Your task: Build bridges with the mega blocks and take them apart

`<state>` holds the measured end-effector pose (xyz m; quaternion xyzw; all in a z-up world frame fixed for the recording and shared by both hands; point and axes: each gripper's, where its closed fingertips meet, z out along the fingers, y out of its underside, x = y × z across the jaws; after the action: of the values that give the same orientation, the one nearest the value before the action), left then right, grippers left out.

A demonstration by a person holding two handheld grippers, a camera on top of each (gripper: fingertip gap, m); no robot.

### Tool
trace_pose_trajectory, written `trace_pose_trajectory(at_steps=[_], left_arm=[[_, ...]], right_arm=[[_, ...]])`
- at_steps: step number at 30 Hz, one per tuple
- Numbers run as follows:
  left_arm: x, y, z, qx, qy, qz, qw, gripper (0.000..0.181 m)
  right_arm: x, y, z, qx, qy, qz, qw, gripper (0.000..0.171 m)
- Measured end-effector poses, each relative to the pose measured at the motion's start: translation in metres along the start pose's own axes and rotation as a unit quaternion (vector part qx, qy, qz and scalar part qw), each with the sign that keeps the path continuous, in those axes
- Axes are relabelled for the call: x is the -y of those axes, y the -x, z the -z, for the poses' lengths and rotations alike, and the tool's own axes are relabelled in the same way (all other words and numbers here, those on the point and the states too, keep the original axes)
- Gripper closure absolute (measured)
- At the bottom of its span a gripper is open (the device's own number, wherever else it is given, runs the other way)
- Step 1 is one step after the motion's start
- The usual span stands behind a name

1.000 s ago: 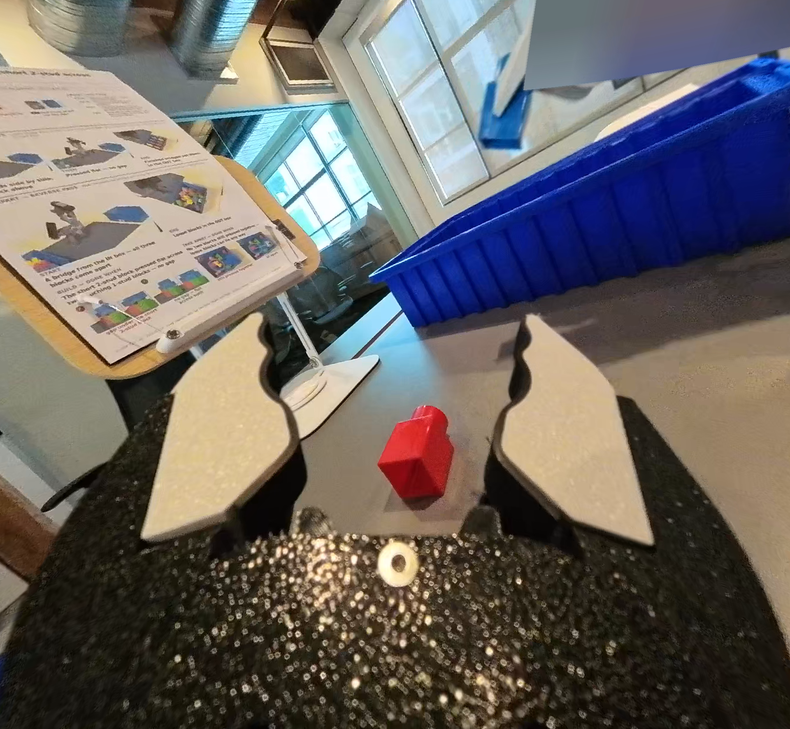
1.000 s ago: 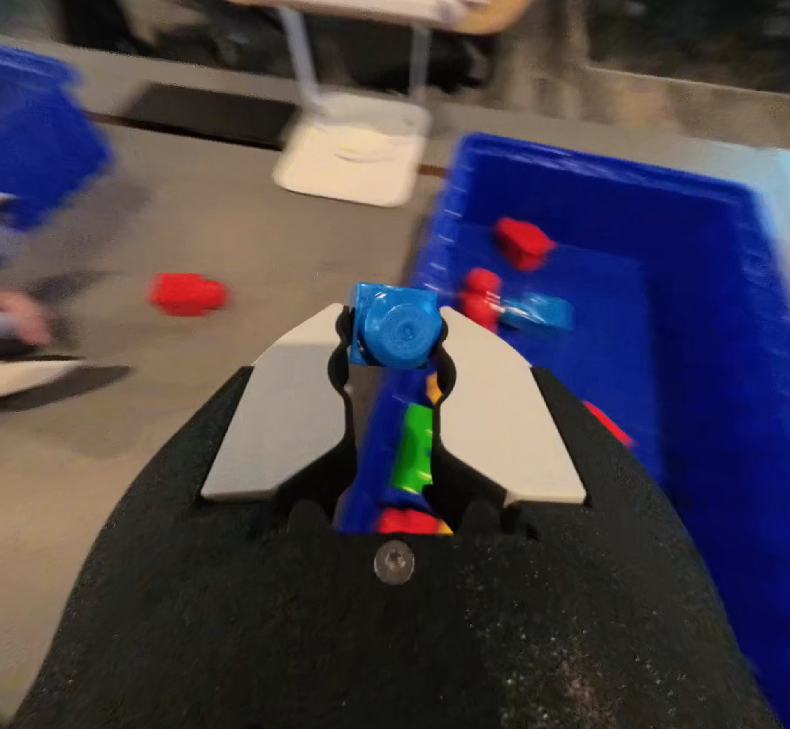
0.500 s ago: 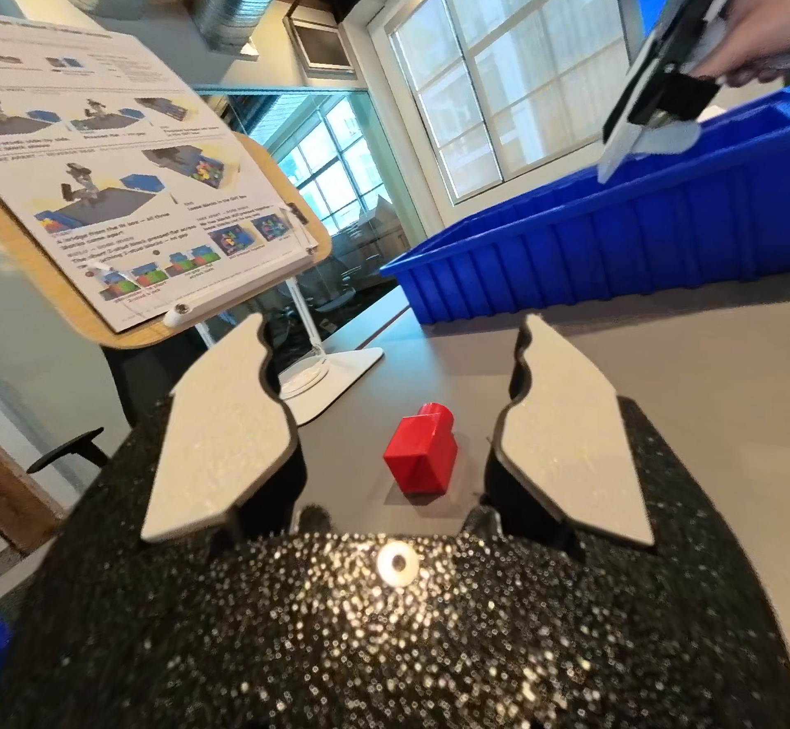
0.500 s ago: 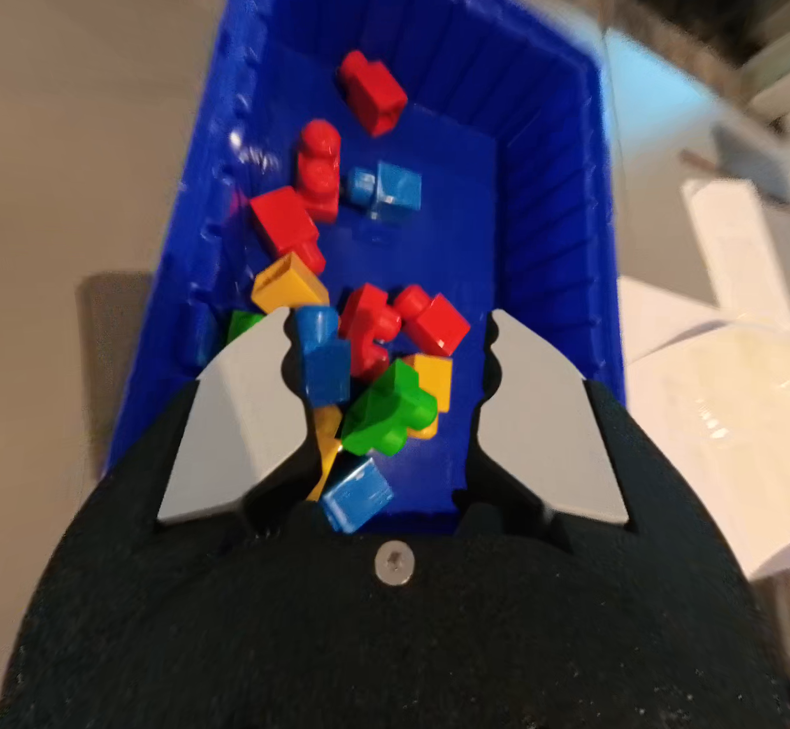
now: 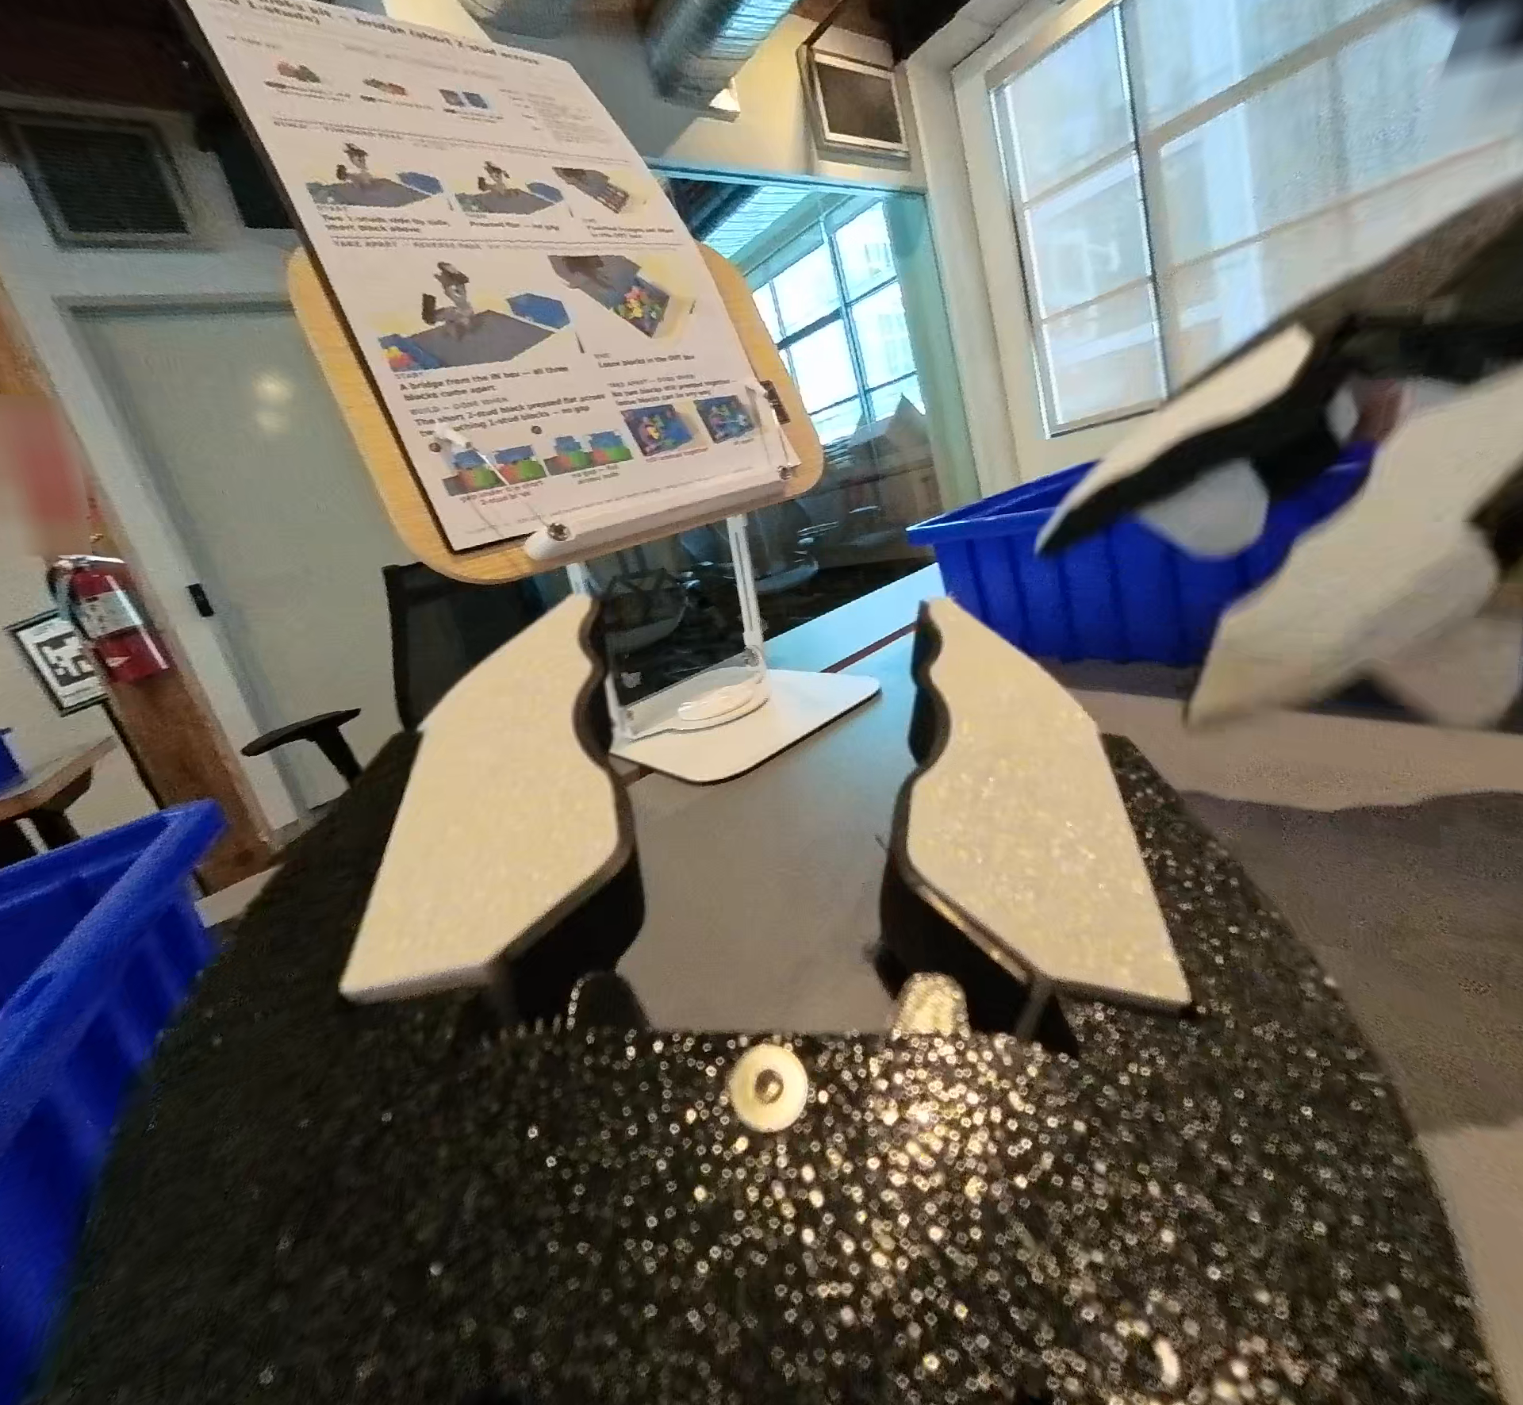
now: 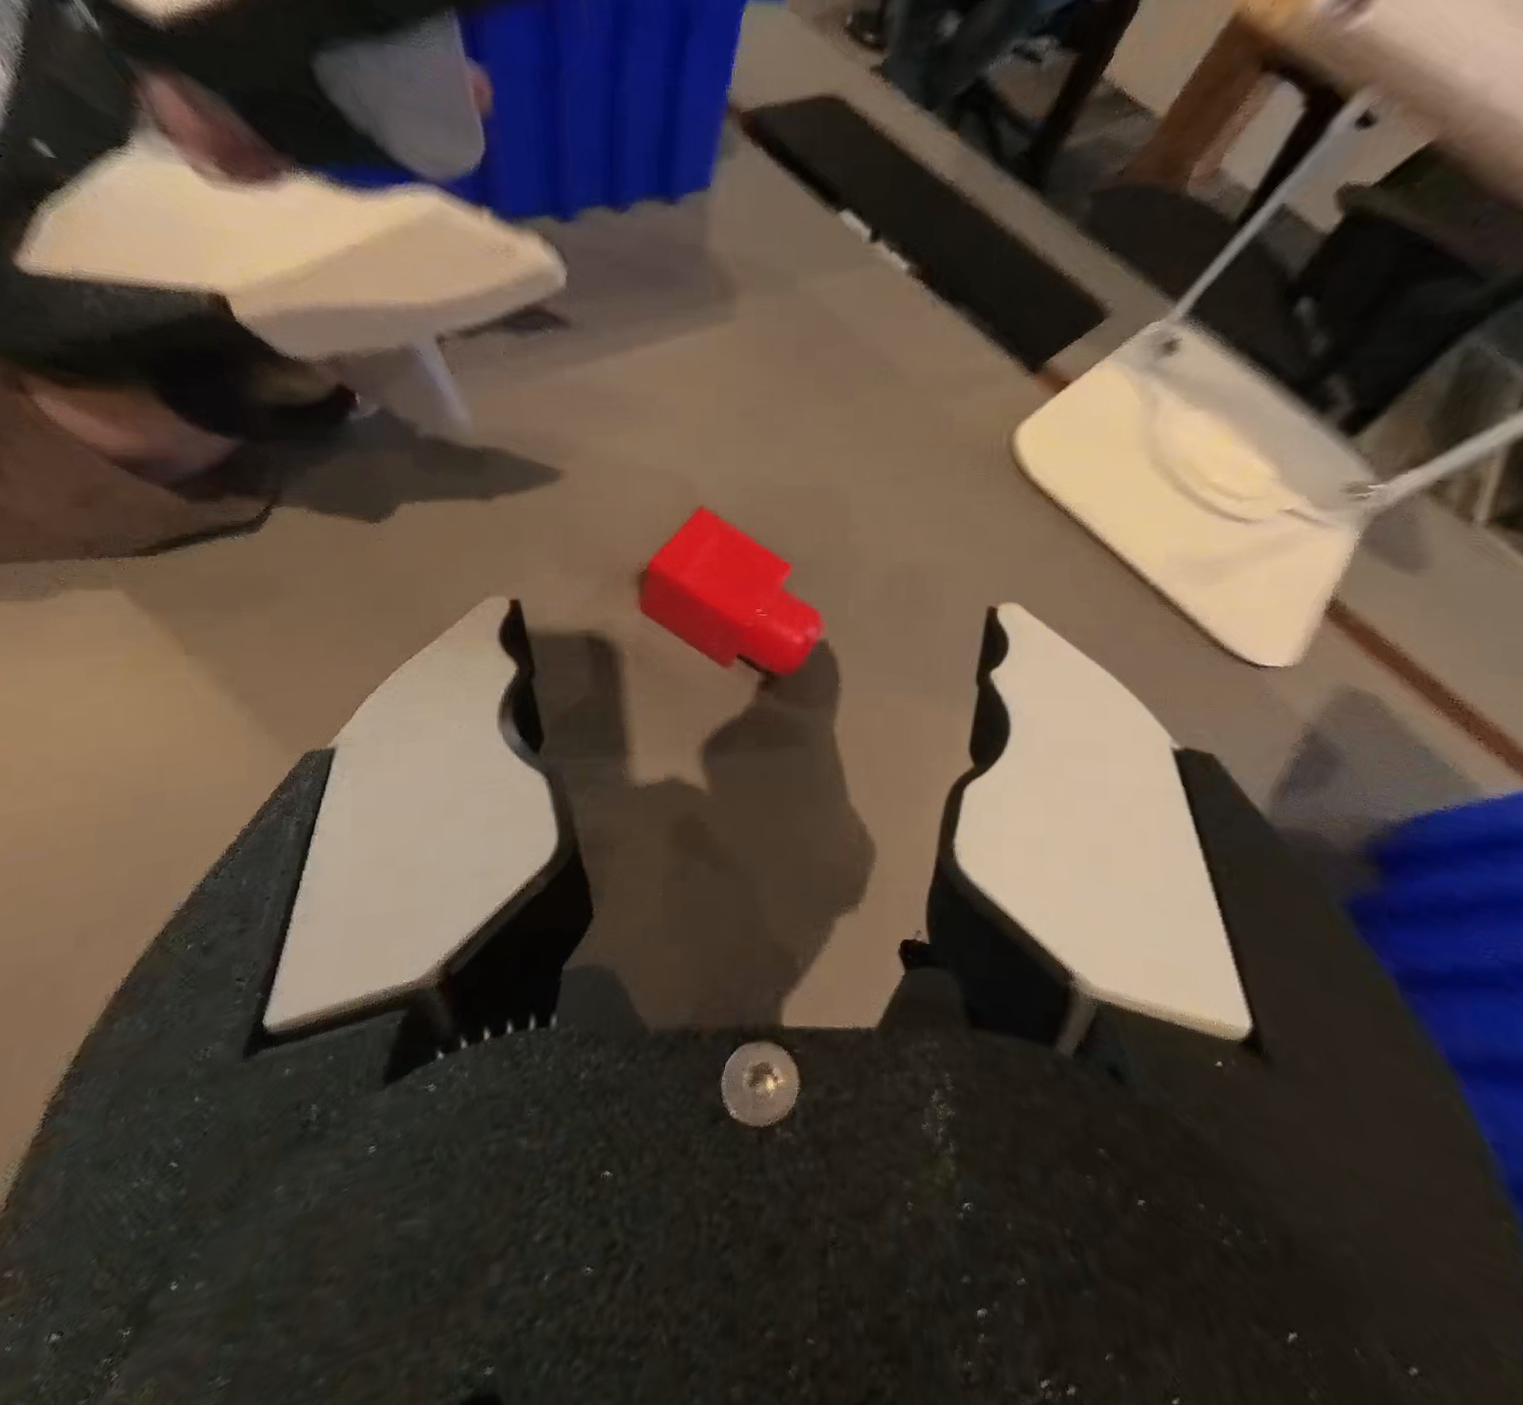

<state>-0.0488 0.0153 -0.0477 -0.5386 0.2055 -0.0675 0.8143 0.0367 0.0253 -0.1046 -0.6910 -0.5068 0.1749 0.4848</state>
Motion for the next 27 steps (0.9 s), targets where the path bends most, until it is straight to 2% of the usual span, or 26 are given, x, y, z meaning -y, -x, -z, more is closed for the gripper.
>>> trace_pose_trajectory(at_steps=[4, 13, 21, 25, 27], left_arm=[[-0.004, 0.006, 0.000, 0.015, 0.012, -0.003, 1.000, 0.113], [-0.007, 0.006, -0.002, 0.014, 0.019, 0.000, 1.000, 0.115], [-0.011, 0.005, -0.003, 0.009, 0.028, 0.005, 1.000, 0.117], [-0.012, 0.004, -0.003, 0.007, 0.031, 0.005, 0.999, 0.119], [-0.012, 0.004, -0.003, 0.008, 0.031, 0.003, 0.999, 0.119]], right_arm=[[-0.011, 0.015, -0.035, 0.025, 0.001, -0.007, 1.000, 0.064], [-0.026, 0.014, -0.068, 0.089, 0.039, -0.068, 0.993, 0.068], [-0.036, 0.016, -0.072, 0.102, 0.060, -0.058, 0.991, 0.098], [-0.034, 0.016, -0.069, 0.099, 0.050, -0.057, 0.992, 0.132], [-0.030, 0.013, -0.065, 0.083, 0.033, -0.038, 0.995, 0.134]])
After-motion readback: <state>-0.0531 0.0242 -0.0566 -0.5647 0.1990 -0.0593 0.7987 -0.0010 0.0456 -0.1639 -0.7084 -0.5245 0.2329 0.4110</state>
